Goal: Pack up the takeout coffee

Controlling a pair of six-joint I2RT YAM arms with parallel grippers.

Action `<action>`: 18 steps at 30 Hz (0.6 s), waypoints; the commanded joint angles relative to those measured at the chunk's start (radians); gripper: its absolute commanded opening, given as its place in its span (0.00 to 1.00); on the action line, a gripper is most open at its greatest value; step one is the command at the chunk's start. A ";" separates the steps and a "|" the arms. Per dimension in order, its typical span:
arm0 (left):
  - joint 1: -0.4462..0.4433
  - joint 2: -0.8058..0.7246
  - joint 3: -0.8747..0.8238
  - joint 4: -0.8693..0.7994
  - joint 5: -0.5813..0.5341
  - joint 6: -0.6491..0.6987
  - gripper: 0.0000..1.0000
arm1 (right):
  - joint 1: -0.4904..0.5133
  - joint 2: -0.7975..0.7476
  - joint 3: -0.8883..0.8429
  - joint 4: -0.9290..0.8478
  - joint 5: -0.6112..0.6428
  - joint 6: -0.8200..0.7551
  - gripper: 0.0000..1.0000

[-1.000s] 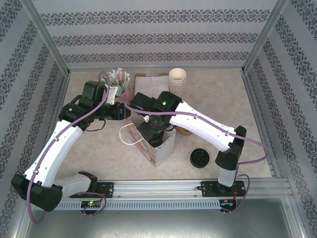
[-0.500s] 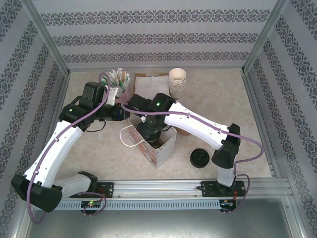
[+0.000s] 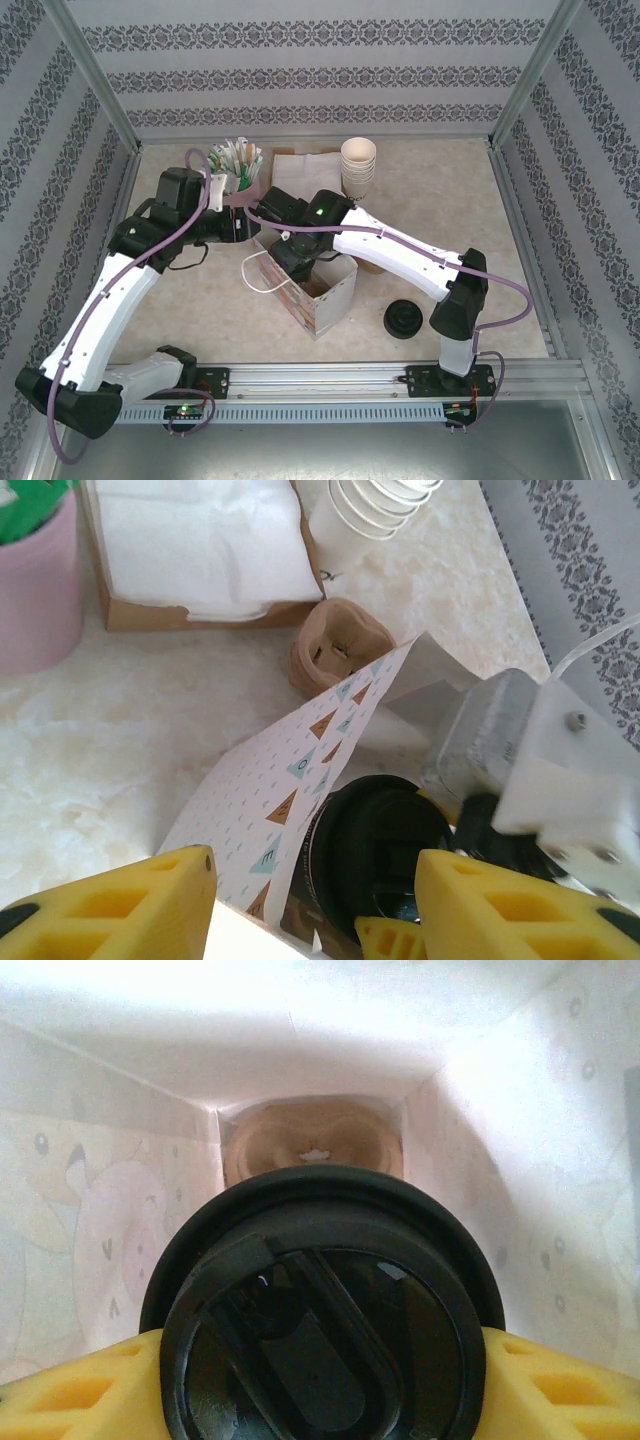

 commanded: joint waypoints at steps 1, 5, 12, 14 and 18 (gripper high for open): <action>0.005 -0.049 -0.004 0.043 -0.073 -0.019 0.58 | -0.009 -0.016 -0.017 0.047 0.027 -0.015 0.56; 0.005 -0.088 -0.037 0.051 -0.169 -0.045 0.57 | -0.011 -0.018 -0.034 0.090 0.027 -0.031 0.56; 0.014 -0.130 -0.091 0.069 -0.267 -0.092 0.46 | -0.012 0.004 -0.043 0.136 0.037 -0.055 0.55; 0.017 -0.139 -0.105 0.080 -0.271 -0.106 0.45 | -0.012 0.010 -0.043 0.146 0.037 -0.060 0.55; 0.018 -0.143 -0.118 0.094 -0.230 -0.118 0.45 | -0.013 0.010 -0.075 0.185 0.041 -0.065 0.55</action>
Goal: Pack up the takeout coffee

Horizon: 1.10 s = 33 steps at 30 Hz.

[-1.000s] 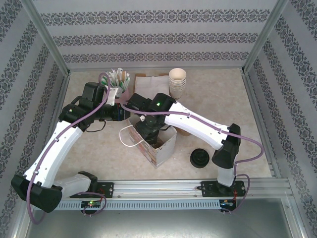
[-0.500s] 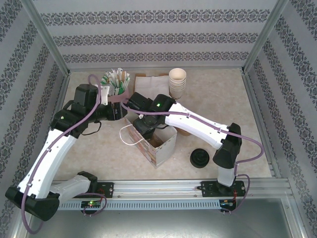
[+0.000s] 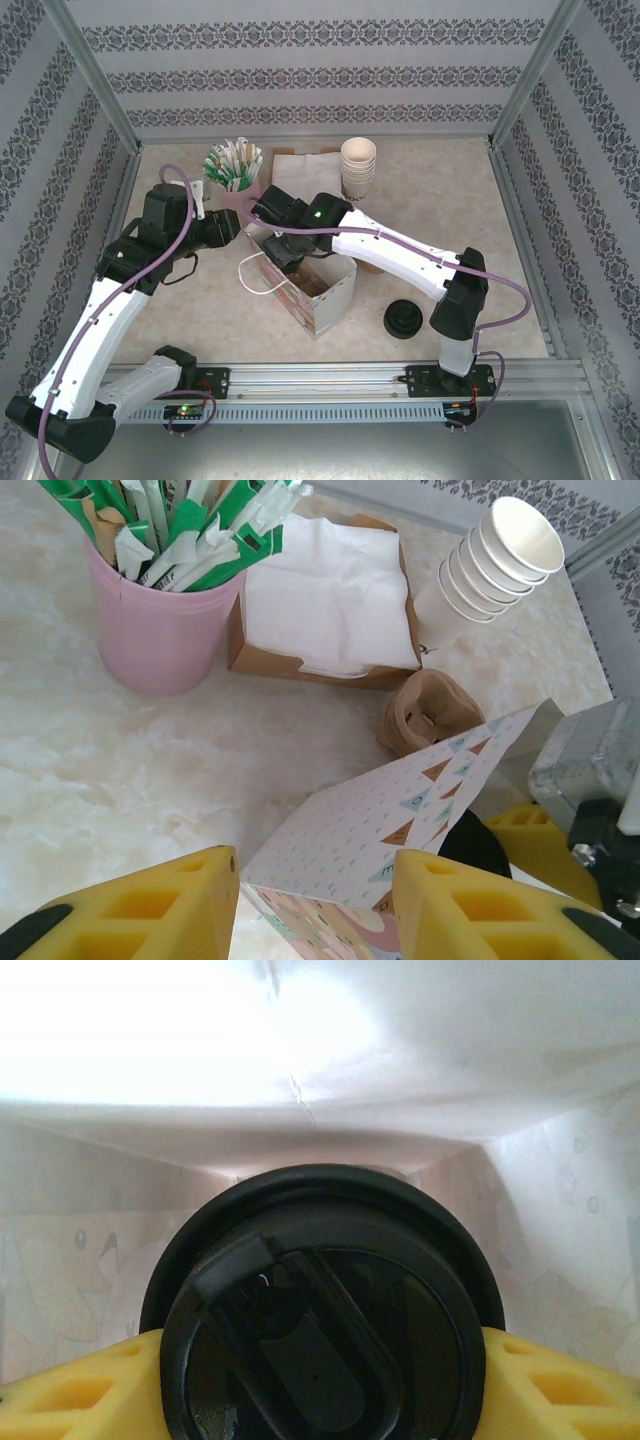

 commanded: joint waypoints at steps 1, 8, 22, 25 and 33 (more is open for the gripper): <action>0.011 -0.017 -0.017 0.051 0.011 -0.031 0.45 | -0.015 0.010 -0.040 0.048 0.025 -0.019 0.55; 0.011 -0.012 -0.037 0.061 0.070 -0.039 0.45 | -0.018 0.028 -0.088 0.066 0.006 -0.012 0.56; 0.011 -0.009 -0.028 0.061 0.110 -0.043 0.47 | -0.018 0.010 -0.206 0.098 -0.019 0.006 0.55; 0.011 -0.007 -0.026 0.059 0.116 -0.048 0.47 | -0.018 0.005 -0.217 0.103 -0.025 0.011 0.55; 0.012 -0.011 -0.022 0.058 0.124 -0.055 0.47 | -0.018 0.001 -0.262 0.106 -0.033 0.022 0.55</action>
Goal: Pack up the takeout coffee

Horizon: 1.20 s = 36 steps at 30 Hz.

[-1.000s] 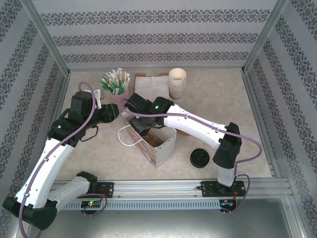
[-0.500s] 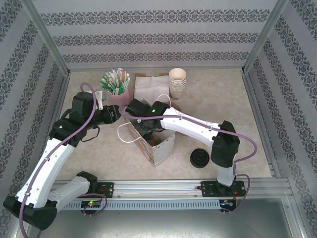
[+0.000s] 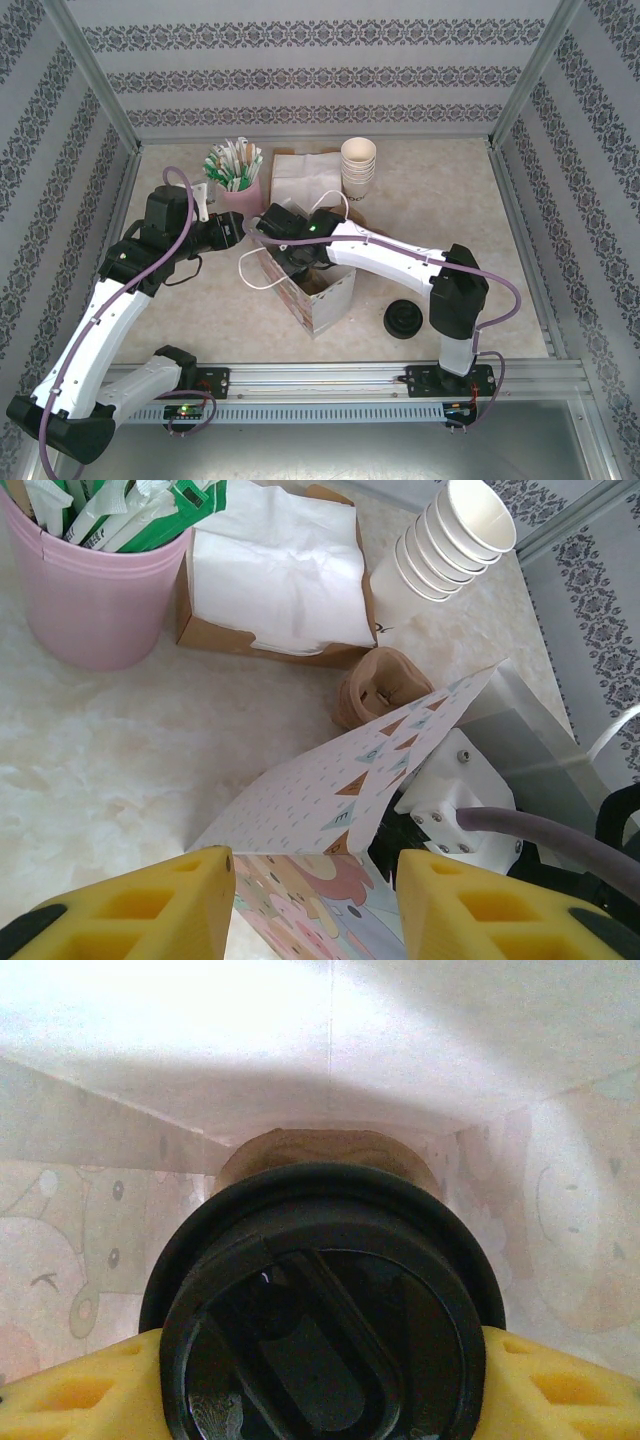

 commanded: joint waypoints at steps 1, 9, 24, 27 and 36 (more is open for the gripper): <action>0.010 -0.006 0.009 0.027 0.020 -0.012 0.47 | -0.004 0.000 -0.044 -0.048 -0.023 0.026 0.55; 0.010 -0.006 0.017 0.026 0.023 -0.012 0.47 | -0.002 -0.008 -0.043 -0.067 -0.025 0.035 0.56; 0.011 -0.002 0.027 -0.003 0.029 0.007 0.52 | -0.001 -0.047 0.034 -0.113 -0.025 0.046 0.56; 0.012 -0.002 0.027 -0.006 0.032 0.011 0.54 | -0.001 -0.049 0.037 -0.114 -0.027 0.048 0.56; 0.010 -0.002 0.031 -0.021 0.031 0.020 0.55 | -0.004 -0.036 0.076 -0.144 -0.030 0.062 0.56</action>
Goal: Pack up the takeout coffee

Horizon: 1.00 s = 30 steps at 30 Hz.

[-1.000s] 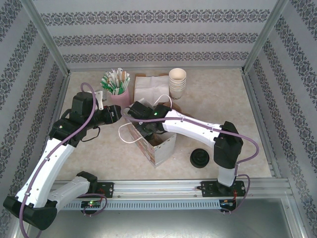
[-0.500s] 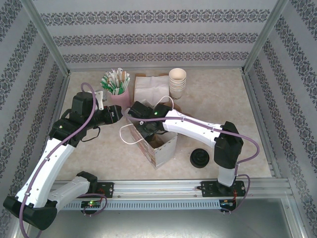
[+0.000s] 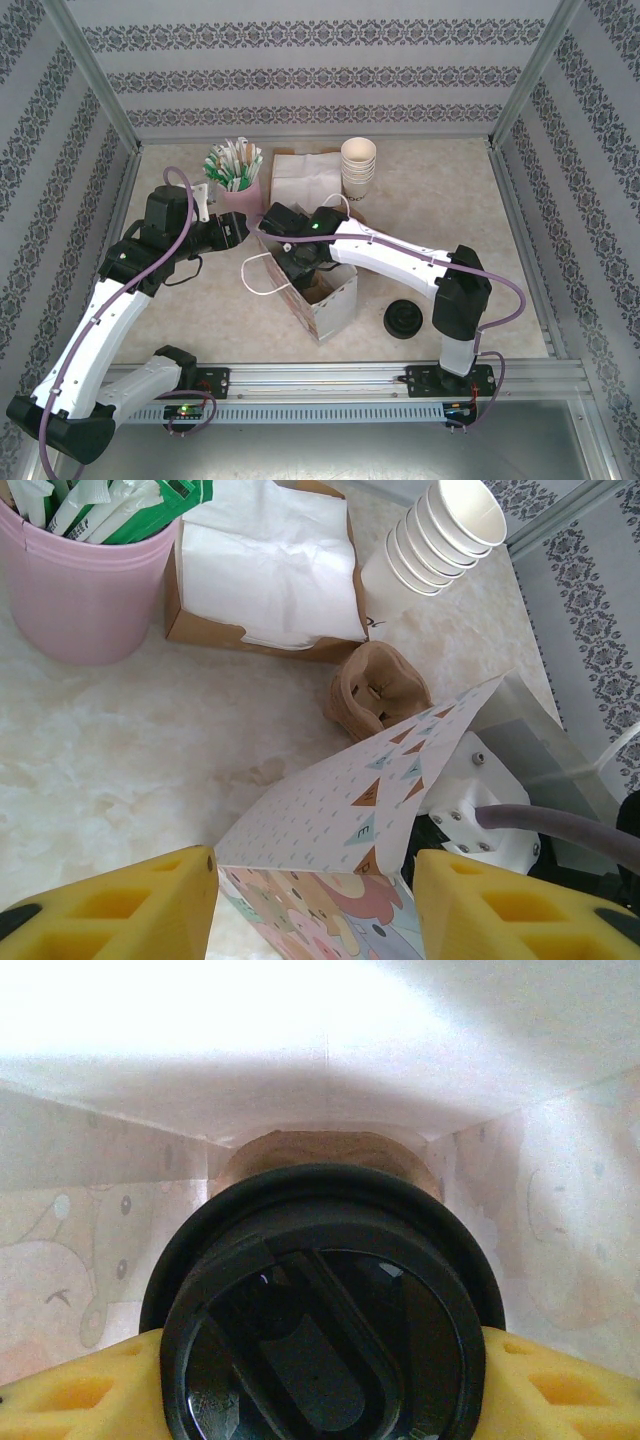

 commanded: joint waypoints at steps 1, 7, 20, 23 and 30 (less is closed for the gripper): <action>0.011 -0.002 0.029 -0.020 0.012 0.024 0.55 | -0.004 -0.015 0.048 -0.050 -0.010 0.027 0.56; 0.011 0.000 0.030 -0.020 0.018 0.026 0.56 | -0.005 0.007 0.052 -0.073 -0.010 0.034 0.56; 0.010 -0.001 0.025 -0.017 0.019 0.028 0.56 | -0.009 0.080 0.050 -0.107 -0.025 0.037 0.56; 0.011 -0.001 0.023 -0.012 0.018 0.030 0.56 | -0.008 0.087 0.039 -0.104 -0.027 0.035 0.56; 0.011 0.004 0.023 -0.009 0.022 0.032 0.56 | -0.008 0.105 0.006 -0.114 -0.022 0.033 0.56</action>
